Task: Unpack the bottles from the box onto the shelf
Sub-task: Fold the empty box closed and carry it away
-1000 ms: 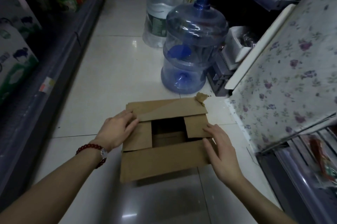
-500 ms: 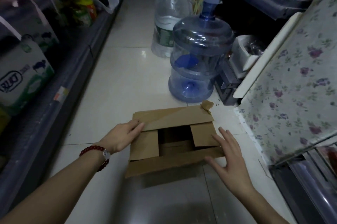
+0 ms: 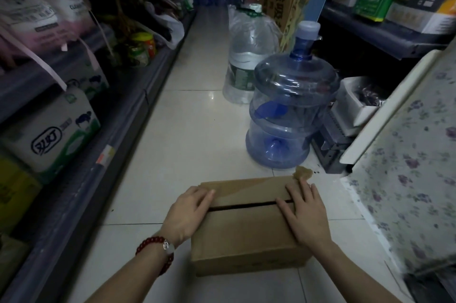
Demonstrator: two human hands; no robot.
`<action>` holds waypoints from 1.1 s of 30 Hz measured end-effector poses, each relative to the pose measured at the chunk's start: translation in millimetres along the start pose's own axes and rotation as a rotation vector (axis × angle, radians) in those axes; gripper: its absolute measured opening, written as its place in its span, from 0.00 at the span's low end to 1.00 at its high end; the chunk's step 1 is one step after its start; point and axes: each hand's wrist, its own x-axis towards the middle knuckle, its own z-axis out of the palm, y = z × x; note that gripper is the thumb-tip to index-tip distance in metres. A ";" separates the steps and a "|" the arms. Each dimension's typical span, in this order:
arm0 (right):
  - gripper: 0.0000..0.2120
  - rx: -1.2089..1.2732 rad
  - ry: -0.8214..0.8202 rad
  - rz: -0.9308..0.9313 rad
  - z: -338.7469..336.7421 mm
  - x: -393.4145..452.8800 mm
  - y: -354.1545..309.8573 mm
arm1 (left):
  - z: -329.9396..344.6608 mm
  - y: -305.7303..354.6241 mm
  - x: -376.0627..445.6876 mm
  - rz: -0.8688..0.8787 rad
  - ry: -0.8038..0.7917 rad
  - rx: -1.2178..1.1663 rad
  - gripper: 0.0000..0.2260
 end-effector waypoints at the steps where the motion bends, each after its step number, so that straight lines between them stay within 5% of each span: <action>1: 0.46 -0.014 -0.011 0.010 3.0 0.3 -0.3 | 6.4 -3.2 0.6 -0.009 0.012 -0.019 0.19; 6: 0.30 -0.061 -0.109 0.124 9.6 0.5 -0.6 | 30.3 -7.8 -2.9 -0.127 -0.013 -0.175 0.19; 18: 0.37 0.057 -0.198 0.118 -6.6 0.7 2.0 | 30.2 -4.5 0.1 -0.100 0.061 -0.355 0.19; 33: 0.30 0.178 -0.293 0.047 -280.8 -8.9 -155.7 | -243.0 154.7 -63.7 -0.238 -0.026 -0.353 0.19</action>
